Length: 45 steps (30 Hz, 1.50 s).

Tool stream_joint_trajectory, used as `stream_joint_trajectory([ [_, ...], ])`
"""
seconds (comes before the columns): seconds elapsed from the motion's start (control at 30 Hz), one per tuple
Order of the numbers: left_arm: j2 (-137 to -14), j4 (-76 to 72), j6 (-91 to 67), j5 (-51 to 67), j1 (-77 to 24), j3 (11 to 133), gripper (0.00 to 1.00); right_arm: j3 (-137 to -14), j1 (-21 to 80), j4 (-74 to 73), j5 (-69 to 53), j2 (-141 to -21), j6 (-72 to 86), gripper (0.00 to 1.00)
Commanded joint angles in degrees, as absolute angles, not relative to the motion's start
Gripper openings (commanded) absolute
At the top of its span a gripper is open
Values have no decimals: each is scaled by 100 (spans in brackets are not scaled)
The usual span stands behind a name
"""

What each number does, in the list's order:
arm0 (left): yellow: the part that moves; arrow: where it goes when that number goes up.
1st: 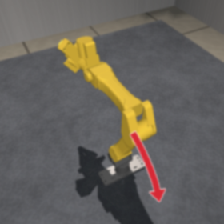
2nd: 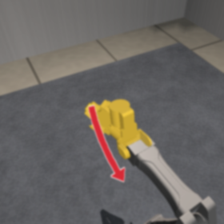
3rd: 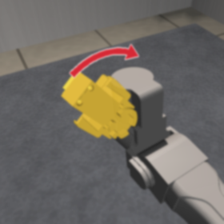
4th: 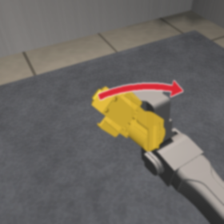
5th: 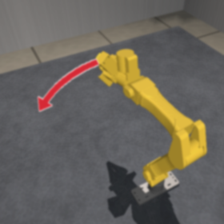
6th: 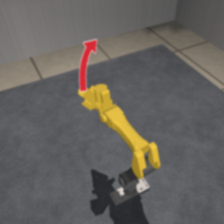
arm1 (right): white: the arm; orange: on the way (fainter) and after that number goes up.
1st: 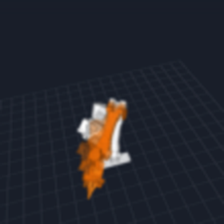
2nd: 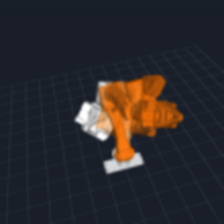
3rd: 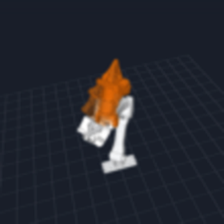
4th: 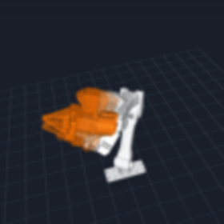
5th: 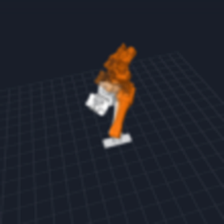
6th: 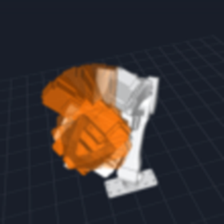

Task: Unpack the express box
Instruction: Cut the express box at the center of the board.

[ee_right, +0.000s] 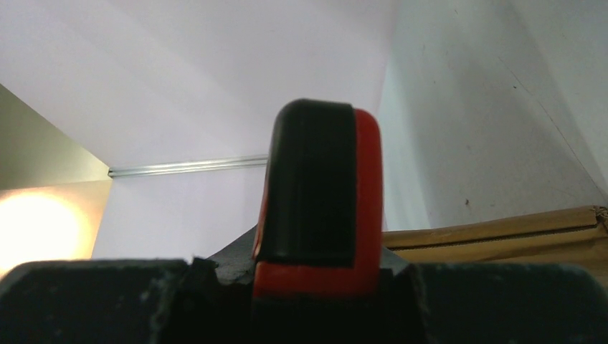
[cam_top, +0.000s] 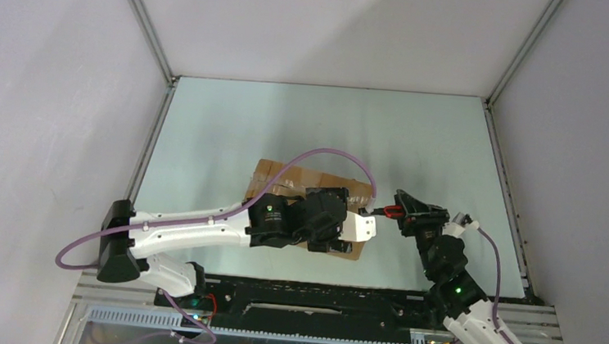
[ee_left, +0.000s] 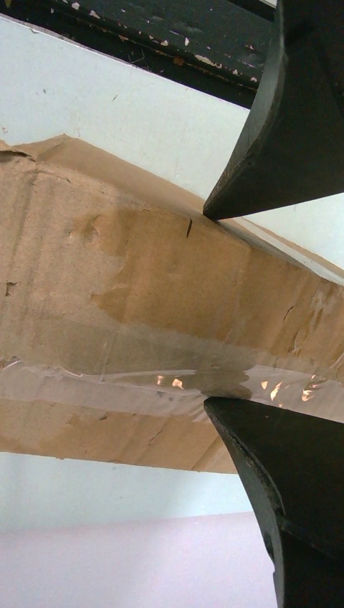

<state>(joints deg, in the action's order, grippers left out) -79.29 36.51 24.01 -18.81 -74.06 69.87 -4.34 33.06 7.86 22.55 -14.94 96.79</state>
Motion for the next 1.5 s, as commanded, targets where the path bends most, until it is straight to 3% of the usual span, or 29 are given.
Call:
stream_joint_trajectory([
  [0.0,-8052,3799,2293,-1827,-7377,7218,93,-619,3349,1358,2397,-1654,9618,0],
  [0.87,-8209,3639,2447,-1841,-7391,7341,92,-599,3755,1732,2274,-2020,9735,0],
  [1.2,-8184,3947,2630,-1586,-7391,7445,90,-566,3492,2459,1413,-2248,8921,0],
  [1.47,-8372,4268,2080,-1054,-7406,8077,87,-323,3262,2656,2326,-1988,8911,0],
])
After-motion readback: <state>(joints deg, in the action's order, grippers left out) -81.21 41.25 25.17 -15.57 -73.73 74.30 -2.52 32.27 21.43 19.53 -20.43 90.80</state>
